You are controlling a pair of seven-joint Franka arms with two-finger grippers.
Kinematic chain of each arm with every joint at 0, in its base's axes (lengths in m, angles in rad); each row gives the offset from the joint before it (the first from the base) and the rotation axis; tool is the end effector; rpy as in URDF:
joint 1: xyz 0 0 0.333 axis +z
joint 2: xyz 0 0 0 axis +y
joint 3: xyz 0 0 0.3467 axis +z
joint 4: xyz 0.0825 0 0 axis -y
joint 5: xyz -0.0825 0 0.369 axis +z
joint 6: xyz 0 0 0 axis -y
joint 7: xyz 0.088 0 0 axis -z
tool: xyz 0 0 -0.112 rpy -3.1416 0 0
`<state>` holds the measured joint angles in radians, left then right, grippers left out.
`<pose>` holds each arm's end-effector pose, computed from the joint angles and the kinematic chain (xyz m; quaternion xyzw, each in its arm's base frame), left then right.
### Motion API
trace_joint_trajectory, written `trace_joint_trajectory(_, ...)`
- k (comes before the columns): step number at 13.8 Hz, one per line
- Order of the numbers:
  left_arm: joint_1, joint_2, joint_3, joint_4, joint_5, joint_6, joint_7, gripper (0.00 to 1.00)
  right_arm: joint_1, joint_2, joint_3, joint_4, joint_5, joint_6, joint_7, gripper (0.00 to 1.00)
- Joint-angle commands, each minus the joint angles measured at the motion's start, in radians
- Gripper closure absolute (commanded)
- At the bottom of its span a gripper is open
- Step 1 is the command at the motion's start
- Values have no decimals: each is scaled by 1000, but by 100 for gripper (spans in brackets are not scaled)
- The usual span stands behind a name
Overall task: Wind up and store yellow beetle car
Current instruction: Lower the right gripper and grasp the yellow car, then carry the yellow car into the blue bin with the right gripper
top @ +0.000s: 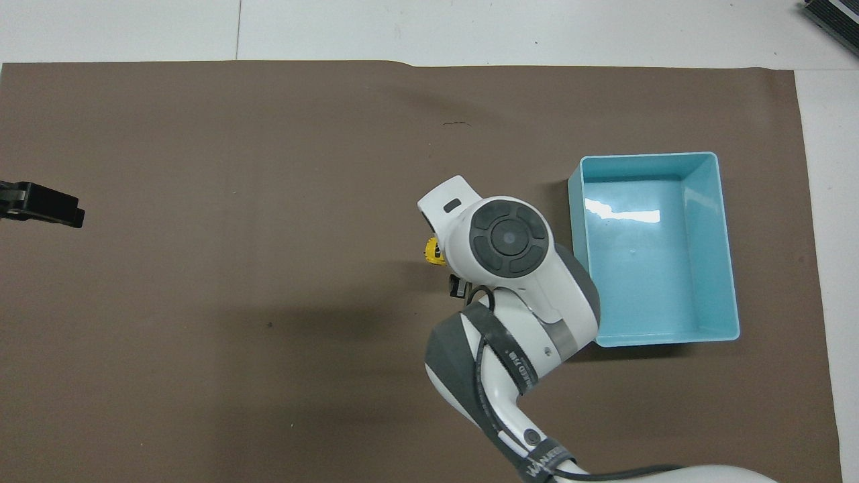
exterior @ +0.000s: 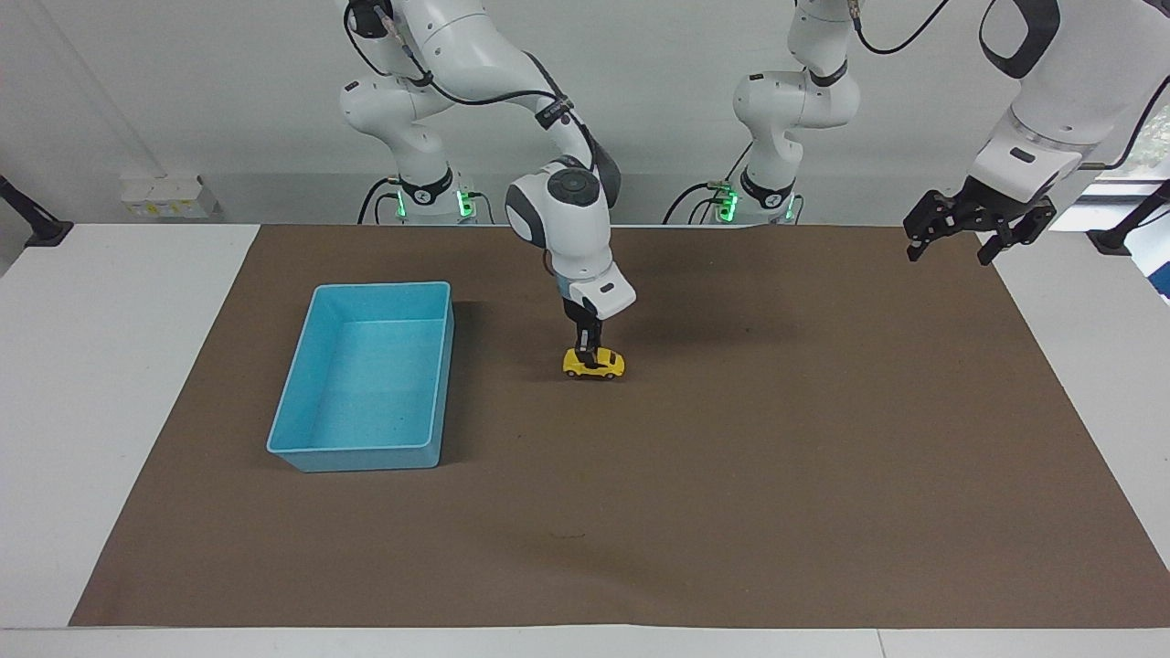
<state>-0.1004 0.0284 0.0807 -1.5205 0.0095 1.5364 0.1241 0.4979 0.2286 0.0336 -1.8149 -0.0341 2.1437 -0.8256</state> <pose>0.5459 -0.0104 0.6547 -0.9974 0.0717 0.0065 0.0056 0.5393 0.3135 0.4549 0.7725 0.6330 0.0480 0.0182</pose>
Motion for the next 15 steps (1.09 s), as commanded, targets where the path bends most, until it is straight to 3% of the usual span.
trace_joint_trajectory(1,14,-9,-10,8,-13,-19,0,0,-77,-72,8,-12,3,-88,-101,96)
trace_joint_trajectory(8,14,-9,-10,8,-13,-19,0,0,-246,-176,6,-20,6,-332,-323,97)
trace_joint_trajectory(15,14,-9,-10,8,-13,-19,0,0,-401,-215,5,-95,51,-338,-650,97)
